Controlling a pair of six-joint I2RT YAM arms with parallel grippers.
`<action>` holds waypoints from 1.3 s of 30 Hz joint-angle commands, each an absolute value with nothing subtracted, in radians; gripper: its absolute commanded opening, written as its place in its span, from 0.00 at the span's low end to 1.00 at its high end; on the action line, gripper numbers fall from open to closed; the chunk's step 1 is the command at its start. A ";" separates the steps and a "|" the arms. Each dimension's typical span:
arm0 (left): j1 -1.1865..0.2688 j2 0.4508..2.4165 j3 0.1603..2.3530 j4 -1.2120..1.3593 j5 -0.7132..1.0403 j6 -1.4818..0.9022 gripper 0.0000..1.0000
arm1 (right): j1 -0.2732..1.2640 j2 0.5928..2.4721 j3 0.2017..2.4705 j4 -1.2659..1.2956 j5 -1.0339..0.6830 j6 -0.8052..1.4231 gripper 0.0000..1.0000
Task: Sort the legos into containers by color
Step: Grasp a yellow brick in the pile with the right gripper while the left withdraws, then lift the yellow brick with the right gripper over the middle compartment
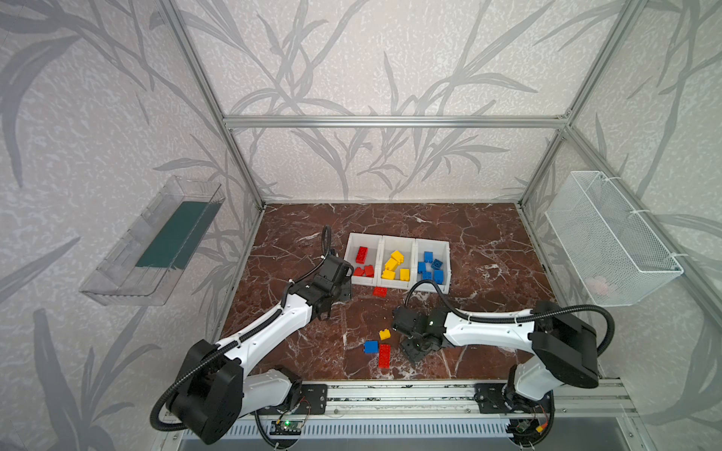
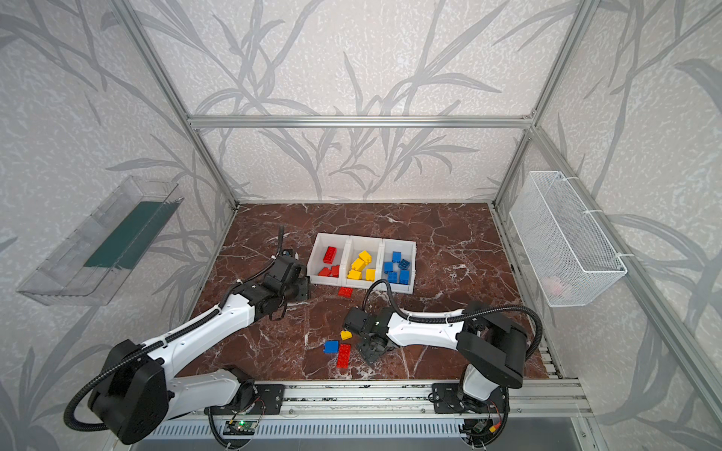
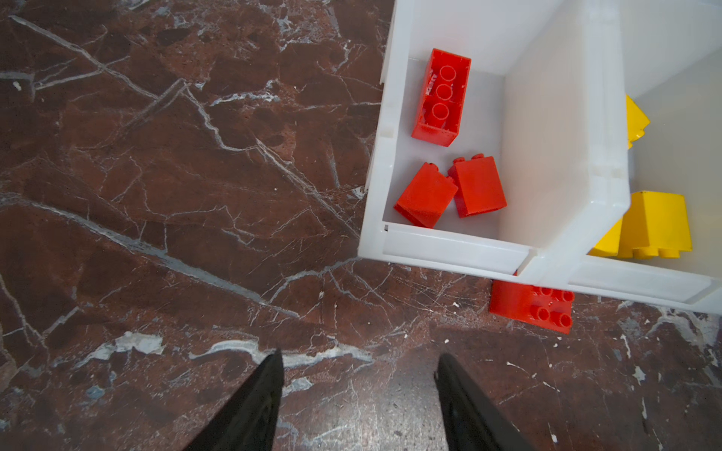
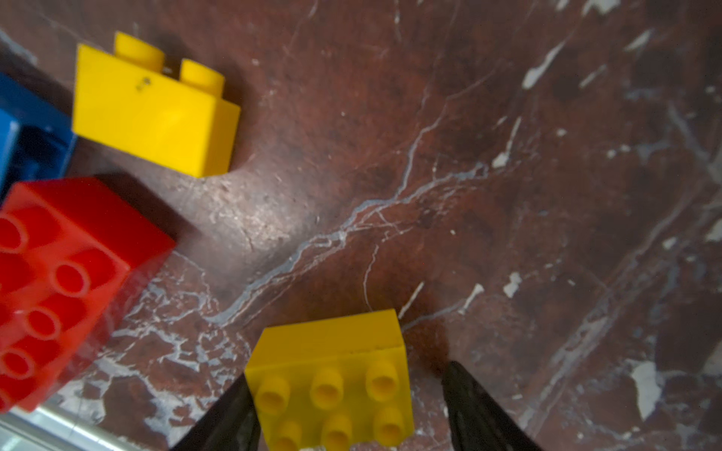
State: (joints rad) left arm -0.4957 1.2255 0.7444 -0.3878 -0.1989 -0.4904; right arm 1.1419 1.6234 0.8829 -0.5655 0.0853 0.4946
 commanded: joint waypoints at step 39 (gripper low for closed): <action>-0.491 1.020 0.626 -0.429 -0.216 -0.581 0.65 | 0.750 2.056 1.754 -0.742 0.153 0.098 0.40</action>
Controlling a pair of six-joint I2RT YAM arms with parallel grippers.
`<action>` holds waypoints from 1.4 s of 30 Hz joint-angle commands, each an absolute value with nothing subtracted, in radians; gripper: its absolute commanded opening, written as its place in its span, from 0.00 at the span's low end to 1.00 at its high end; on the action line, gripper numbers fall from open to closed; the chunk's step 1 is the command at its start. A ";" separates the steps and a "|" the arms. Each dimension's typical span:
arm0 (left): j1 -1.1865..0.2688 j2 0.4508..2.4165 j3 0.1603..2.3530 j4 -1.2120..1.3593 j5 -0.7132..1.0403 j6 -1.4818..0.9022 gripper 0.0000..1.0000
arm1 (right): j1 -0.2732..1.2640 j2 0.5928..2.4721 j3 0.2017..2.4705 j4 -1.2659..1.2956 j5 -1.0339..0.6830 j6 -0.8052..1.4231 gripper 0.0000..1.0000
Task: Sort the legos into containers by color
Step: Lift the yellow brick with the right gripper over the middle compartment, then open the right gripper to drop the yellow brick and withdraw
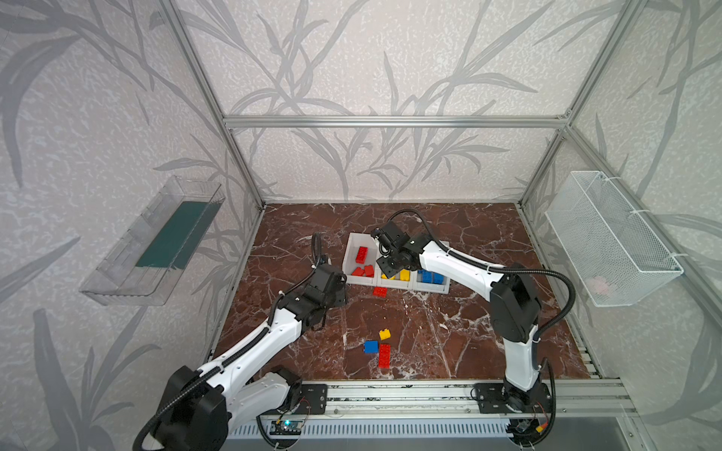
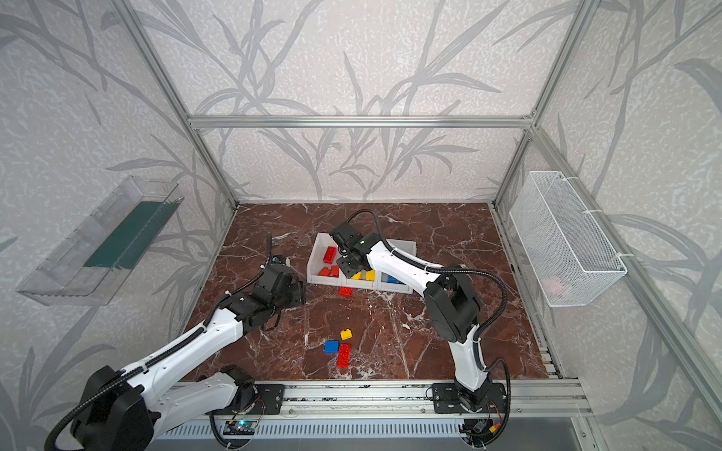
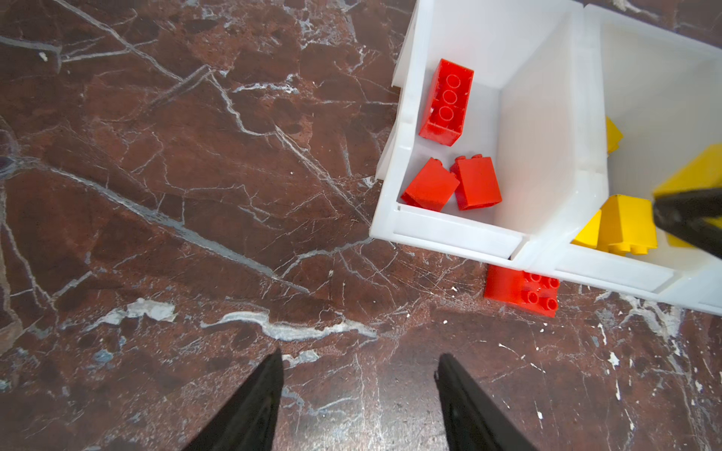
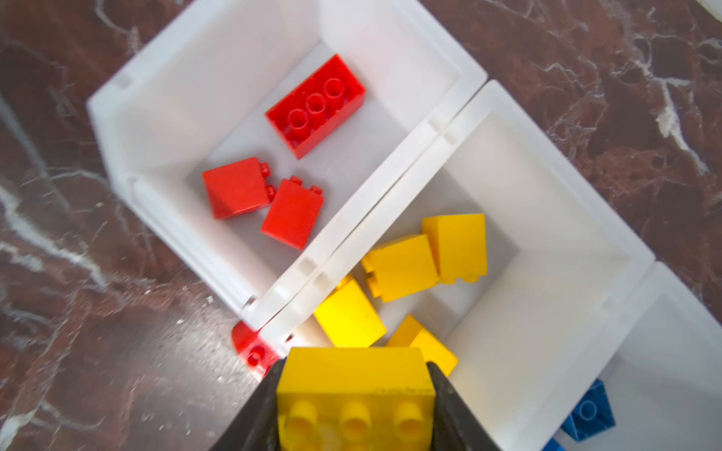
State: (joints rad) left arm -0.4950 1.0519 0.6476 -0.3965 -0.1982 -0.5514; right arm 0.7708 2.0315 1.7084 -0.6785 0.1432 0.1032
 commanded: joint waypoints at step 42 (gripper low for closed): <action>-0.562 1.046 0.588 -0.337 -0.010 -0.530 0.66 | 0.722 1.685 1.436 -0.658 0.148 0.262 0.73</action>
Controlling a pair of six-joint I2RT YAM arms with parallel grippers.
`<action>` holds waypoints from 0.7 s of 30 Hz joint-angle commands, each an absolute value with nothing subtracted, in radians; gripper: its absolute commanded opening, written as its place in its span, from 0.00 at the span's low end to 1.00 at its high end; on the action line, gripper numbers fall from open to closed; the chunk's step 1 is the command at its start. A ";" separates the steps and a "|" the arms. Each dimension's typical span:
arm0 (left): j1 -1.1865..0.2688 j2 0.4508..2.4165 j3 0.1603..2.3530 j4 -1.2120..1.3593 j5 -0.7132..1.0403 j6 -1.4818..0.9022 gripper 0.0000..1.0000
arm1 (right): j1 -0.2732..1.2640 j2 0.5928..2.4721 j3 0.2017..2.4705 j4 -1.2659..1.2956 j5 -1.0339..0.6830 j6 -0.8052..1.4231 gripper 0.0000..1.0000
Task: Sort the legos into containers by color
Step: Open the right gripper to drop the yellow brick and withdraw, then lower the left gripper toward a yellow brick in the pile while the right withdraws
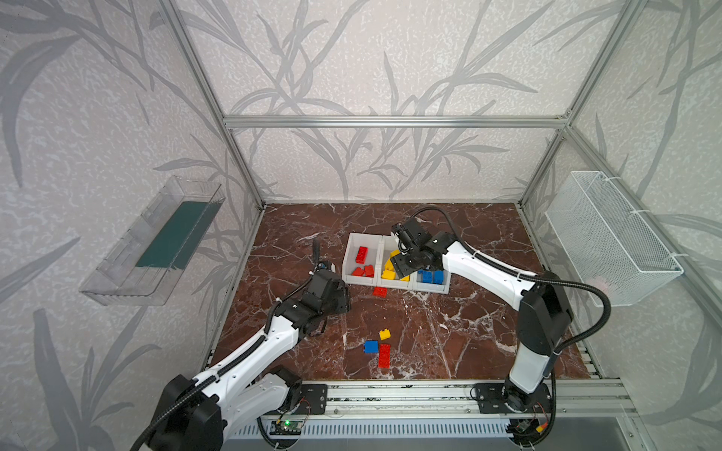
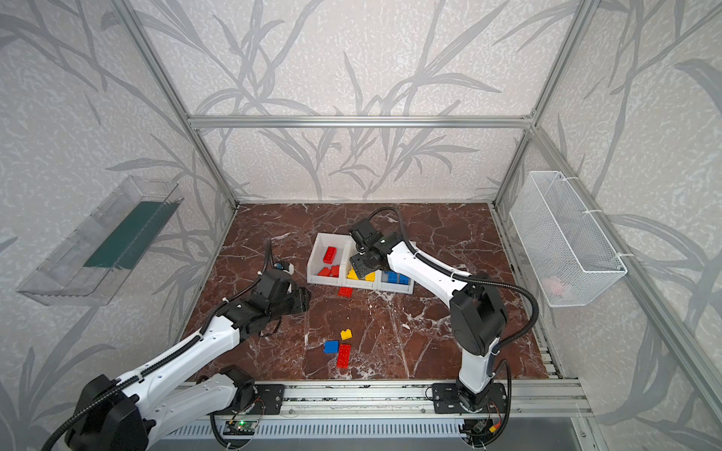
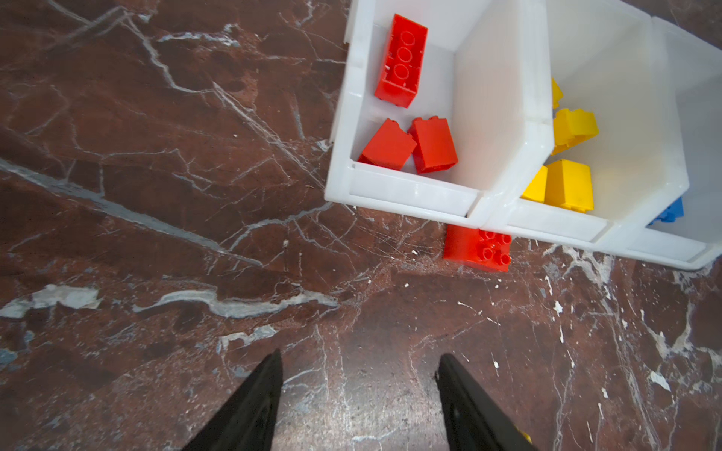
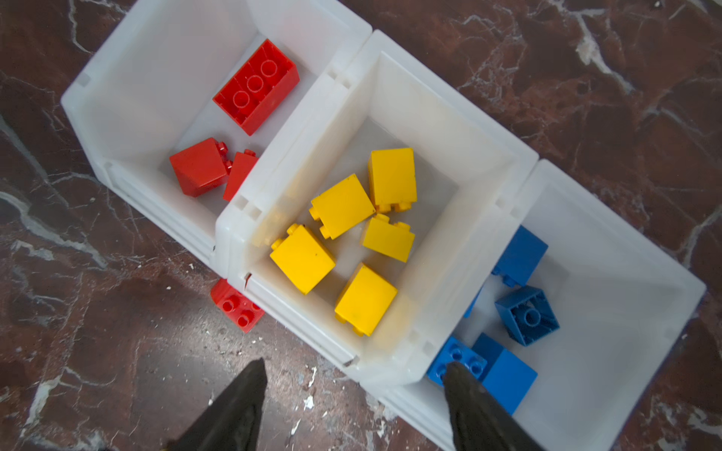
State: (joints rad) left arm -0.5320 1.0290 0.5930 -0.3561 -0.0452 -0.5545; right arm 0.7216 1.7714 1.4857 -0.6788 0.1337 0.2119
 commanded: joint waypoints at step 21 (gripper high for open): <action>-0.877 1.452 0.792 -0.368 0.131 -0.288 0.63 | 0.704 1.225 0.926 -0.609 0.263 0.496 0.75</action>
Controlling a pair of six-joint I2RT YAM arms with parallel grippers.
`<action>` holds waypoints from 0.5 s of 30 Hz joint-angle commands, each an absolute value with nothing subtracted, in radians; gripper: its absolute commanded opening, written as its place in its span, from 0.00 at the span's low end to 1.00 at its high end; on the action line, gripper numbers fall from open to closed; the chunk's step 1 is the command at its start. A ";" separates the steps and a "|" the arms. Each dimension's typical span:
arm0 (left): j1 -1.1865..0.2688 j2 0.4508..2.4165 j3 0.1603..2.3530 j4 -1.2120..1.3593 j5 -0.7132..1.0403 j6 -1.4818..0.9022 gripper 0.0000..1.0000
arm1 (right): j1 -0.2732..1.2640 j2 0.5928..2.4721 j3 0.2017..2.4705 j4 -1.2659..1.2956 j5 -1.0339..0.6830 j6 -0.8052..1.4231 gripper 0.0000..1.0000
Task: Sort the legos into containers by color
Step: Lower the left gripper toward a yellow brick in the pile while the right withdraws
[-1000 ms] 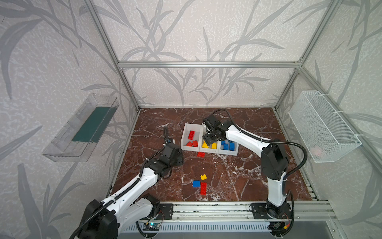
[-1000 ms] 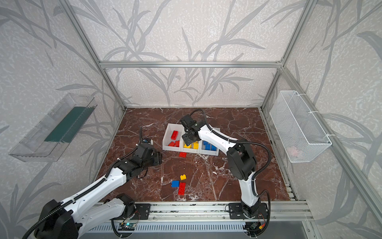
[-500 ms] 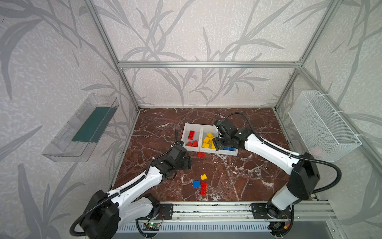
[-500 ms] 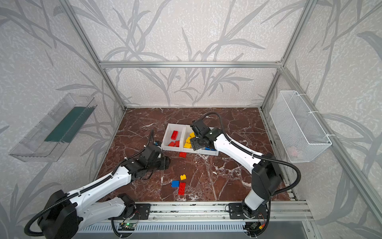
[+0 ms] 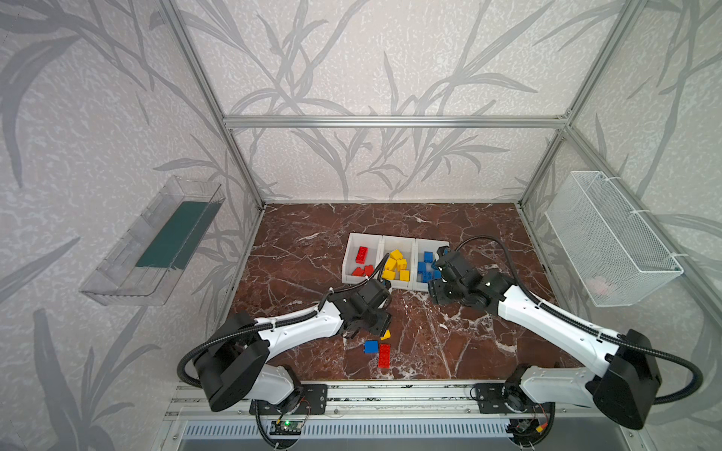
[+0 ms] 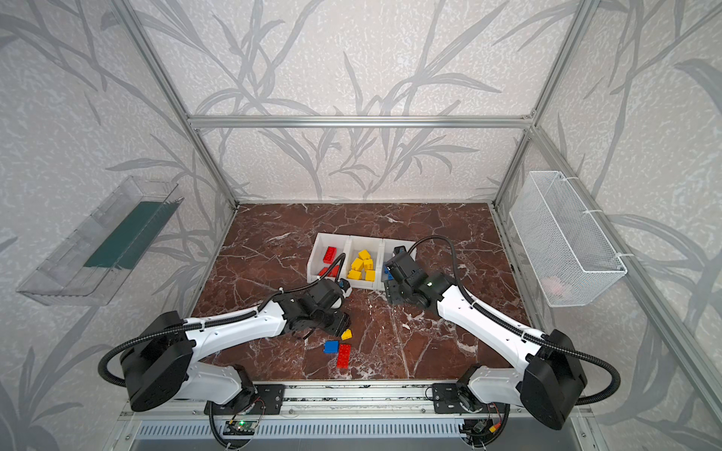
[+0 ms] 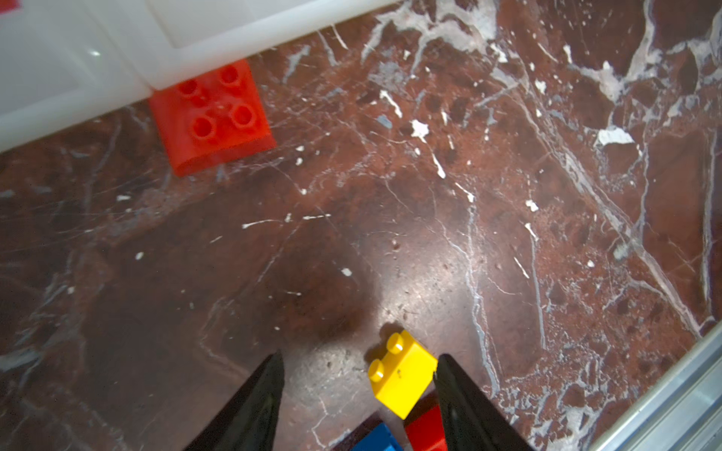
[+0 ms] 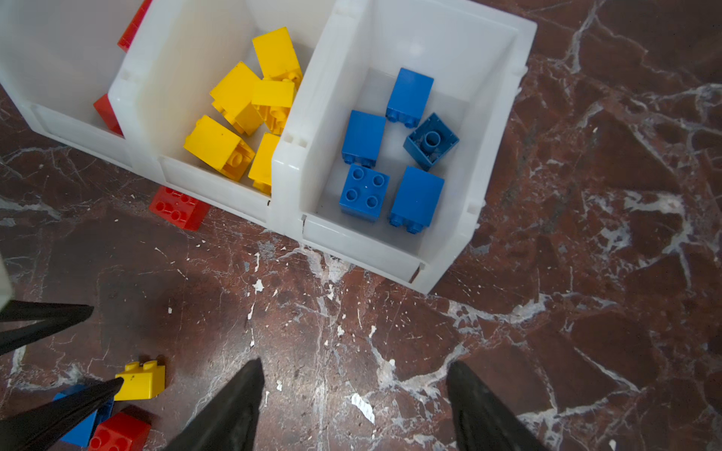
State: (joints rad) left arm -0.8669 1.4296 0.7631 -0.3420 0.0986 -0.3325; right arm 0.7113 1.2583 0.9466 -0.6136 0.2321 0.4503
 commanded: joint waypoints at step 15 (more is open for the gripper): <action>-0.944 1.582 0.877 -0.467 0.103 -0.219 0.59 | 0.701 1.195 0.893 -0.618 0.263 0.516 0.75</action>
State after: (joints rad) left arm -0.9337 1.5677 0.8490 -0.4118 0.1253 -0.2565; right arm 0.7048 1.2102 0.9035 -0.6132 0.2539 0.5041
